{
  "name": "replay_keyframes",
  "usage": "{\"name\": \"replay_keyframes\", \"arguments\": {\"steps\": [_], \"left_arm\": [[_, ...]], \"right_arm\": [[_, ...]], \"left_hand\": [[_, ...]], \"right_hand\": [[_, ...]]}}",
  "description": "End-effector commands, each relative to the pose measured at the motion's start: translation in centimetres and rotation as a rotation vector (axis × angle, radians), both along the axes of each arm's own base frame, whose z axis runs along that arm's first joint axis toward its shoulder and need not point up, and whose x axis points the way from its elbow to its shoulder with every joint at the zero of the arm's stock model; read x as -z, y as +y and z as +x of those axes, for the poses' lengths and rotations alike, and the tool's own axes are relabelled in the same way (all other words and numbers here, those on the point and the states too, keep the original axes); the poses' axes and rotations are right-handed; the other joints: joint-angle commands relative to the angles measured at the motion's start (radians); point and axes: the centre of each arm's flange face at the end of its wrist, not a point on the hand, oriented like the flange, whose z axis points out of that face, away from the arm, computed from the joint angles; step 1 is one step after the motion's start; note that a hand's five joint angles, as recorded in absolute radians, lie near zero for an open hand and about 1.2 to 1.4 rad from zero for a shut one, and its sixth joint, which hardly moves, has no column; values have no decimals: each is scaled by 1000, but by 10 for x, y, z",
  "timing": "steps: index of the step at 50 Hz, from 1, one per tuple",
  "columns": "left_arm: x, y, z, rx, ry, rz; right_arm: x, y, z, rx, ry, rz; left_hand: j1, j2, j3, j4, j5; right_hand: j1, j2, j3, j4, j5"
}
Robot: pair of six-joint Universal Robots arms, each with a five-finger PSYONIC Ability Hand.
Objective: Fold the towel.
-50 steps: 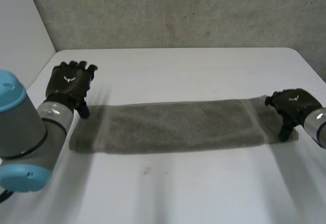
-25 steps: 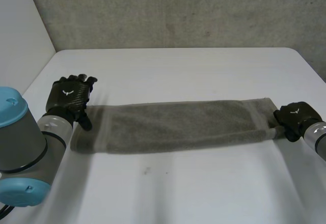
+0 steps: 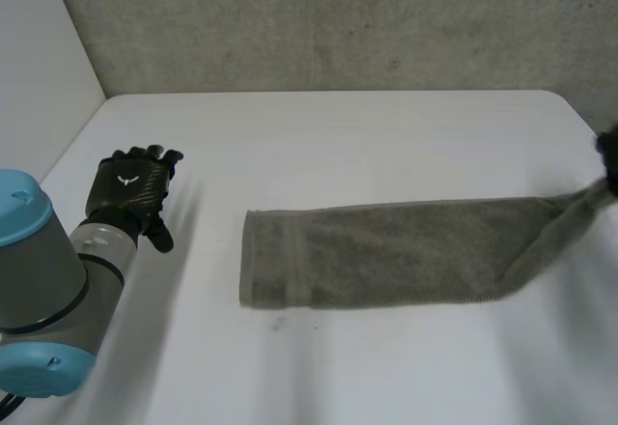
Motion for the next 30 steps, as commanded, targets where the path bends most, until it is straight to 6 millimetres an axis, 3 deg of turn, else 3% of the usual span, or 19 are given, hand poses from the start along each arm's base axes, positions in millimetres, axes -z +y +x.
{"name": "replay_keyframes", "arguments": {"steps": [1,3,4,6,9,11,12,14,17,20,21,22,23,24,25,28,30], "left_arm": [[0,1,0,-1,0,-2],[0,1,0,0,0,0],[0,2,0,0,-1,1],[1,3,0,0,-3,6],[2,4,1,-1,-4,8],[2,4,1,-1,-4,8],[3,5,1,-1,-5,11],[4,6,1,0,-6,16],[4,8,0,5,-6,16],[4,10,-2,13,-7,17],[4,11,-3,17,-7,17],[4,11,-3,17,-7,17],[4,12,-4,25,-7,19],[4,12,-4,25,-7,19],[4,14,-6,34,-7,19],[2,18,-14,60,-4,10],[1,22,-20,81,0,5]], "right_arm": [[-24,53,125,-419,-87,-106],[-21,88,176,-618,-100,-121],[-21,88,177,-619,-100,-121],[-3,127,223,-810,-108,-77],[8,143,238,-877,-105,-48],[35,174,260,-992,-93,31],[35,174,260,-992,-93,31],[56,198,273,-1067,-78,83],[70,207,278,-1091,-67,110],[71,206,279,-1089,-66,110],[68,205,280,-1079,-76,105],[63,201,279,-1062,-80,98],[63,201,279,-1062,-80,98],[59,201,278,-1054,-90,94],[50,195,274,-1028,-107,87],[41,181,265,-976,-137,84],[30,154,238,-844,-227,131]], "left_hand": [[1,9,-17,7,-29],[1,9,-17,7,-29],[1,9,-17,7,-29],[2,10,-16,8,-28],[1,9,-17,7,-29],[1,9,-17,7,-29],[1,9,-17,7,-29],[1,9,-17,7,-29],[1,9,-17,7,-29],[1,9,-17,7,-29],[1,9,-17,7,-29],[1,9,-17,7,-29],[1,9,-17,7,-29],[1,9,-17,7,-29],[1,9,-17,7,-29],[1,9,-17,7,-29],[1,9,-17,7,-29]], "right_hand": [[447,219,209,205,245],[447,219,209,205,245],[447,219,209,205,245],[447,219,209,205,245],[447,219,209,205,245],[447,219,209,205,245],[447,219,209,205,245],[447,219,209,205,245],[447,219,209,205,245],[447,219,209,205,245],[282,55,44,40,80],[-214,-441,-452,-456,-416],[-219,-446,-457,-461,-421],[-611,-839,-849,-853,-813],[-775,-1003,-1013,-1017,-977],[-775,-1003,-1013,-1017,-977],[-775,-1003,-1013,-1017,-977]]}}
